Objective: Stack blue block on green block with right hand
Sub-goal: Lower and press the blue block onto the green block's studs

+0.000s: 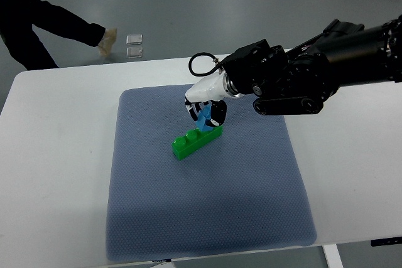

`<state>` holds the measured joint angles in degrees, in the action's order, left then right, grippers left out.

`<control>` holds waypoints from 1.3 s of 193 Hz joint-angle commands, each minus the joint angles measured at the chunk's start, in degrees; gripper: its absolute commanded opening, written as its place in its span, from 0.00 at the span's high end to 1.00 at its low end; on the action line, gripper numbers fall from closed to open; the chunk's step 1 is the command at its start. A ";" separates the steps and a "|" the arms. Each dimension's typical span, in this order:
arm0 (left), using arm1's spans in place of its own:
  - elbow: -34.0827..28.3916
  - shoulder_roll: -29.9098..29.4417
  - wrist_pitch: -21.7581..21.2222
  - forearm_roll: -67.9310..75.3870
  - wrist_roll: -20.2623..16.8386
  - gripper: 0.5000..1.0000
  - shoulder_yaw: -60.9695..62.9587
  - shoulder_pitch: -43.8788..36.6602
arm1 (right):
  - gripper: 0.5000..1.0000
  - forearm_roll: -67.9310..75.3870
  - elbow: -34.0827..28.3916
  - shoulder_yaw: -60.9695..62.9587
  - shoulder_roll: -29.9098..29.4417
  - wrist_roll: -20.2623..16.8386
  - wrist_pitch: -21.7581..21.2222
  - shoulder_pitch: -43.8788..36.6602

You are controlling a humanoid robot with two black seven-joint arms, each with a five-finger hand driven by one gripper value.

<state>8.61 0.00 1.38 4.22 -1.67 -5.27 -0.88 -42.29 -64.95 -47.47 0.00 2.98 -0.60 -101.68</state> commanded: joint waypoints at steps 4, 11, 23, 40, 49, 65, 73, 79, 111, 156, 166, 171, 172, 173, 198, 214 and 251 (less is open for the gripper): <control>0.00 0.00 0.03 0.00 0.00 0.00 0.00 0.00 | 0.74 0.01 0.00 0.01 0.00 0.01 0.08 0.34; 0.00 0.00 0.03 0.00 0.00 0.00 0.00 0.00 | 0.74 0.01 0.00 0.01 0.00 0.01 0.17 0.34; 0.00 0.00 -0.06 0.00 0.00 0.00 0.00 0.00 | 0.74 0.10 0.00 0.10 0.00 0.01 0.17 0.52; 0.00 0.00 -0.06 0.00 0.00 0.00 0.00 0.00 | 0.74 0.10 0.00 0.18 0.00 0.01 0.17 0.61; 0.00 0.00 0.03 0.00 0.00 0.00 0.00 0.00 | 0.74 0.10 0.00 0.18 0.00 0.01 0.17 0.61; 0.00 0.00 -0.06 0.00 0.00 0.00 0.00 0.00 | 0.74 0.10 0.00 0.27 0.00 0.01 0.17 0.78; 0.00 0.00 -0.06 0.00 0.00 0.00 0.00 0.00 | 0.74 0.10 0.00 0.36 0.00 0.01 0.17 0.96; 0.00 0.00 0.03 0.00 0.00 0.00 0.00 0.00 | 0.74 0.10 0.00 0.45 0.00 0.01 0.17 1.05; 0.00 0.00 -0.06 0.00 0.00 0.00 0.00 0.00 | 0.74 0.19 0.00 0.62 0.00 0.10 0.60 1.49; 0.00 0.00 0.03 0.00 0.00 0.00 0.00 0.00 | 0.74 0.19 0.00 0.71 0.00 0.10 1.04 1.84; 0.00 0.00 0.03 0.00 0.00 0.00 0.00 0.00 | 0.74 0.28 0.00 0.71 0.00 0.10 1.04 1.84; 0.00 0.00 -0.06 0.00 0.00 0.00 0.00 0.00 | 0.74 0.28 0.00 0.71 0.00 0.10 1.04 1.84; 0.00 0.00 -0.06 0.00 0.00 0.00 0.00 0.00 | 0.74 0.28 0.00 0.71 0.00 0.10 1.04 1.84; 0.00 0.00 -0.06 0.00 0.00 0.00 0.00 0.00 | 0.74 0.28 0.00 0.71 0.00 0.10 1.04 1.84; 0.00 0.00 0.03 0.00 0.00 0.00 0.00 0.00 | 0.74 0.45 0.00 0.71 0.00 0.18 1.48 2.28; 0.00 0.00 0.03 0.00 0.00 0.00 0.00 0.00 | 0.74 0.54 0.00 0.71 0.00 0.18 2.01 2.28; 0.00 0.00 0.03 0.00 0.00 0.00 0.00 0.00 | 0.74 0.63 0.09 0.89 0.00 0.10 2.63 2.45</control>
<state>8.61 0.00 1.38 4.22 -1.67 -5.27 -0.88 -41.69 -64.94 -46.63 0.00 3.17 1.56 -99.33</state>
